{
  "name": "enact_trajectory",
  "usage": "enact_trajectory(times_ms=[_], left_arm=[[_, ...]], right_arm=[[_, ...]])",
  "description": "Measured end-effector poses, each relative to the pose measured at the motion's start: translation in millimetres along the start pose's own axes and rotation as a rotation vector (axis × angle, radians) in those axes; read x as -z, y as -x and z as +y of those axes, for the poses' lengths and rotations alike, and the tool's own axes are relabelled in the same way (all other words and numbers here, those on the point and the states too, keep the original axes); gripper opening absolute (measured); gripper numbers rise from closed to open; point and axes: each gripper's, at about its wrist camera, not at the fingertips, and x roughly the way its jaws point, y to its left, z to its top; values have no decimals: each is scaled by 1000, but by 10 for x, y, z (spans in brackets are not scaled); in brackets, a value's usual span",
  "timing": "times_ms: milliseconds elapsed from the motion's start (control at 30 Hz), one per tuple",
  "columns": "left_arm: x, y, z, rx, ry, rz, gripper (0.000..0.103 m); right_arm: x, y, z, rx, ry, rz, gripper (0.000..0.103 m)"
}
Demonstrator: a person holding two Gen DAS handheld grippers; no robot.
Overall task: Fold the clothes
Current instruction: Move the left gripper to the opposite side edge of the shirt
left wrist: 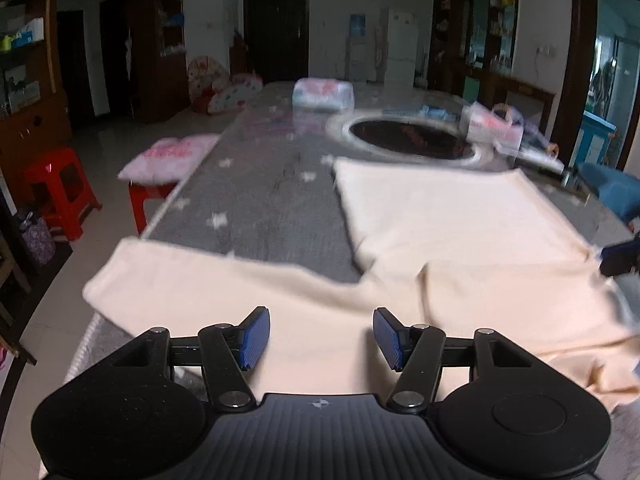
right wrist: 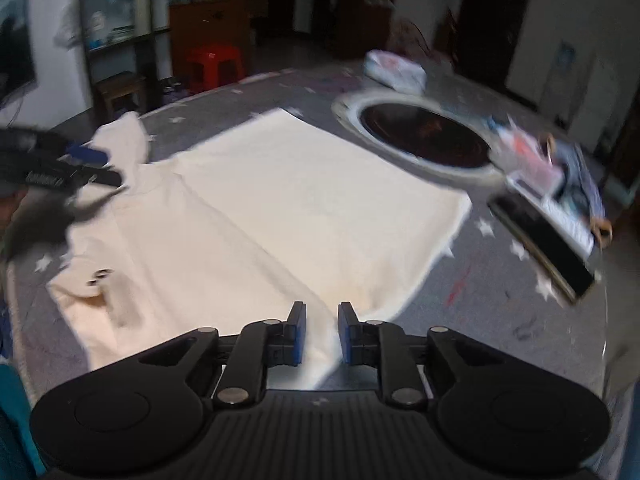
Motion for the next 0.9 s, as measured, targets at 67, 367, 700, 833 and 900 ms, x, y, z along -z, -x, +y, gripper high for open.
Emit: enact_trajectory(times_ms=[67,367,700,833,900], left_arm=[[-32,94,-93,43,-8,-31,59],[-90,-22,-674,235,-95,-52,45],[-99,-418,-562,198,-23,27,43],[-98,-219,-319,142,0,-23,44],[-78,-135,-117,60,21,-48,49]], right_arm=[[1,59,126,-14,29,-13,17],[78,-87,490,-71,63,25,26],[113,-116,473,-62,24,24,31],[103,-118,480,-54,25,27,34],[101,-117,487,-46,23,28,37]])
